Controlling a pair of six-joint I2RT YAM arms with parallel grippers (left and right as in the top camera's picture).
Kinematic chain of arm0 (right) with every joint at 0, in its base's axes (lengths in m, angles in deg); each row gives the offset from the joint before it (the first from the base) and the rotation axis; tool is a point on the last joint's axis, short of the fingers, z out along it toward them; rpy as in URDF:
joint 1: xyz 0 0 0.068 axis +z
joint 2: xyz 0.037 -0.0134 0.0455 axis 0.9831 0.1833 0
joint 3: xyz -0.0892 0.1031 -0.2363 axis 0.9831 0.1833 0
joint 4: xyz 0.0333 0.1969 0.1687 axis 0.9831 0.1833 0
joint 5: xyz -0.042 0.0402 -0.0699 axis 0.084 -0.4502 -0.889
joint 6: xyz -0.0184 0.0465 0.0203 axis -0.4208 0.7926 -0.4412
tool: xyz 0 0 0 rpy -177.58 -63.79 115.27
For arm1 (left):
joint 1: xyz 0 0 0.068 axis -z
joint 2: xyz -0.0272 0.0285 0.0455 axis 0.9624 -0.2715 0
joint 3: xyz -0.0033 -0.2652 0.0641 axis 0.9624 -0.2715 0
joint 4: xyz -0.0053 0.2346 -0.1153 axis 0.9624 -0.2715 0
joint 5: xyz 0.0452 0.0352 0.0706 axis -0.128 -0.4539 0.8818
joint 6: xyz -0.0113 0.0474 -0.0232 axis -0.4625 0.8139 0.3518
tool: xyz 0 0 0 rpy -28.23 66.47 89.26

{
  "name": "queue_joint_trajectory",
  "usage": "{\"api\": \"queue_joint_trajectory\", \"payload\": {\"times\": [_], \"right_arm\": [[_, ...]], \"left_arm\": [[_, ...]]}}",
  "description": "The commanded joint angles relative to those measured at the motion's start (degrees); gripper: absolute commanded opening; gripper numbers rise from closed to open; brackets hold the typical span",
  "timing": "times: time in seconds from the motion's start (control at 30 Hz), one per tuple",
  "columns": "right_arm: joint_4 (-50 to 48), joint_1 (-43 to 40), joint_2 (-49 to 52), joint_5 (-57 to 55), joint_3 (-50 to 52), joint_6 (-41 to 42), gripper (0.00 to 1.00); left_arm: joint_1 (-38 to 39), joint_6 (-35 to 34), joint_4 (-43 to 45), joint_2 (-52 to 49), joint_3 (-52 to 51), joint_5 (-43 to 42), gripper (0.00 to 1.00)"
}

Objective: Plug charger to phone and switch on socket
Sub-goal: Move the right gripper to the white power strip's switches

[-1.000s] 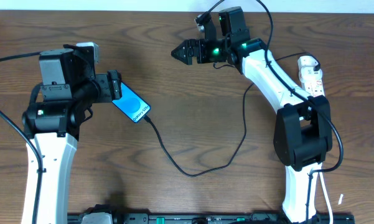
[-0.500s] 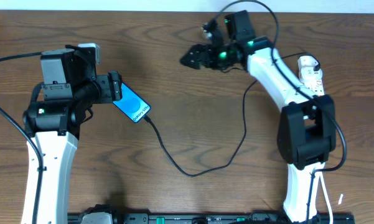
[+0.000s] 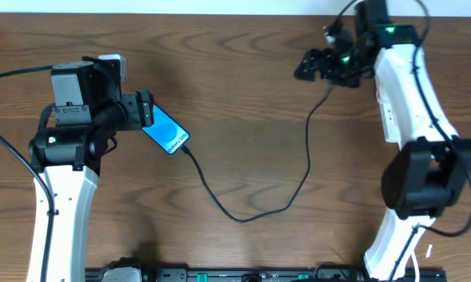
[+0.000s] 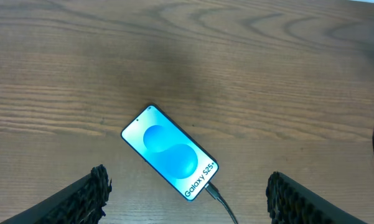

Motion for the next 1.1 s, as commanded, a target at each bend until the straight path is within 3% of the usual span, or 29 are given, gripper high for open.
{"api": "queue_joint_trajectory", "payload": {"times": [0.0, 0.33, 0.6, 1.07], "right_arm": [[1.8, -3.7, -3.7, -3.8, -1.4, -1.8, 0.99], [6.4, -15.2, -4.7, -13.4, -1.4, -1.8, 0.99], [6.1, -24.2, -4.7, -14.2, -1.3, -1.8, 0.99], [-2.8, -27.9, -4.7, -14.2, 7.5, -4.0, 0.99]], "left_arm": [[0.0, 1.0, -0.2, -0.4, 0.3, 0.5, 0.82], [0.0, 1.0, -0.1, -0.4, 0.3, 0.5, 0.82], [0.0, 1.0, -0.2, -0.4, 0.3, 0.5, 0.82], [0.0, 0.9, -0.2, -0.4, 0.3, 0.5, 0.82]]}}
